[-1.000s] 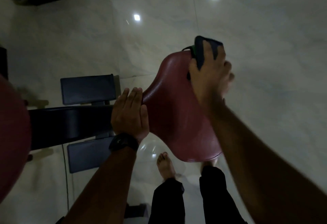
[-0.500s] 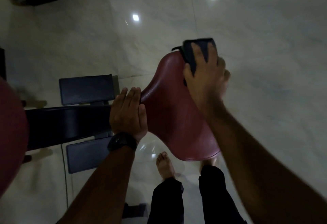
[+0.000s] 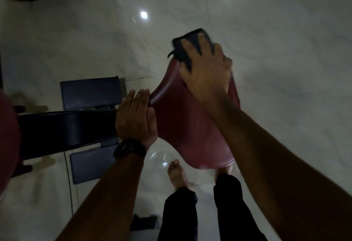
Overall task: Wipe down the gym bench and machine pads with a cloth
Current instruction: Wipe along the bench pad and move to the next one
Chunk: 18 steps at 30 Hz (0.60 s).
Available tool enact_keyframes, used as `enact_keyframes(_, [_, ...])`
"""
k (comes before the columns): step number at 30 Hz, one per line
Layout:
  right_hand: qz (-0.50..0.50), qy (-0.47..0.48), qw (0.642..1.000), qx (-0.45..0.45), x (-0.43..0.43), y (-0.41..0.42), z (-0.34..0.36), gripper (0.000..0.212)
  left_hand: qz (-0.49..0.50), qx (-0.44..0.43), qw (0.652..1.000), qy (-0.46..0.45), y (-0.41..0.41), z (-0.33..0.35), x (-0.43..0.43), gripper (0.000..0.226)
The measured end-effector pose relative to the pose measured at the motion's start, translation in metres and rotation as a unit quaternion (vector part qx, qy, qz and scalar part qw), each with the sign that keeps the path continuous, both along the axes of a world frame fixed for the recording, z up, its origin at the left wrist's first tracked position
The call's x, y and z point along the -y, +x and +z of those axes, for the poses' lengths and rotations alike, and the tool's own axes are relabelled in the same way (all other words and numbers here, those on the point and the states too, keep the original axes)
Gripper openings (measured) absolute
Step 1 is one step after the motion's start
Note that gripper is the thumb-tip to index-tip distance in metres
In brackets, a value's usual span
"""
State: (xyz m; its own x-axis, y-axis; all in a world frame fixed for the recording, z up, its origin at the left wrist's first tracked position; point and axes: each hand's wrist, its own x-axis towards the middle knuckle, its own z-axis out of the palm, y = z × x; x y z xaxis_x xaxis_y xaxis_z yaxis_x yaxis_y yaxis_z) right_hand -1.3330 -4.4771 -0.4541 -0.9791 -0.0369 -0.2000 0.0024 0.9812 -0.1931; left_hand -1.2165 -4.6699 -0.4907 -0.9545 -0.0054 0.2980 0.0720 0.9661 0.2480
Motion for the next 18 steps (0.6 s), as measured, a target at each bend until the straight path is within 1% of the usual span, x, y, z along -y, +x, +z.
enact_keyframes(2, [-0.137,0.006,0.990,-0.033,-0.001,0.025,0.000,0.063,0.004,0.005,1.000,0.007,0.000,0.000,-0.001,0.048])
enact_keyframes(3, [-0.169,0.021,0.984,-0.043,0.006,0.044,0.002,0.063,0.004,0.007,1.000,0.008,0.000,0.001,-0.001,0.048])
enact_keyframes(5, [-0.168,0.031,0.985,-0.034,0.025,0.076,0.006,0.064,0.003,0.014,1.000,0.007,0.000,0.002,-0.001,0.049])
enact_keyframes(7, [-0.100,0.016,0.995,-0.019,0.044,0.094,0.007,0.065,-0.001,0.020,1.000,0.004,-0.001,0.003,-0.001,0.049])
enact_keyframes(9, [0.011,-0.002,0.999,-0.034,0.050,0.085,0.004,0.063,-0.002,0.019,1.000,0.000,-0.002,0.004,0.000,0.048])
enact_keyframes(11, [0.121,-0.021,0.992,-0.042,0.043,0.053,0.002,0.057,-0.007,0.013,1.000,-0.002,-0.002,0.005,-0.001,0.048])
enact_keyframes(12, [0.168,-0.016,0.985,-0.040,0.037,0.033,0.001,0.056,-0.008,0.011,1.000,-0.002,-0.001,0.004,-0.001,0.048])
enact_keyframes(13, [0.193,-0.002,0.981,-0.029,0.030,0.015,0.001,0.056,-0.008,0.010,1.000,-0.001,-0.001,0.004,0.000,0.049])
enact_keyframes(14, [0.184,0.012,0.983,-0.021,0.024,0.000,0.001,0.057,-0.007,0.011,1.000,0.000,-0.001,0.003,0.000,0.049])
enact_keyframes(15, [0.141,0.022,0.990,-0.017,0.018,-0.009,0.000,0.058,-0.006,0.012,1.000,0.000,-0.001,0.003,0.001,0.050])
enact_keyframes(17, [0.000,0.025,1.000,-0.018,0.005,-0.010,-0.002,0.060,-0.002,0.012,1.000,0.001,-0.001,0.001,0.000,0.049])
enact_keyframes(18, [-0.070,0.024,0.997,-0.025,0.002,-0.001,-0.003,0.061,0.001,0.012,1.000,0.003,-0.001,0.001,0.000,0.049])
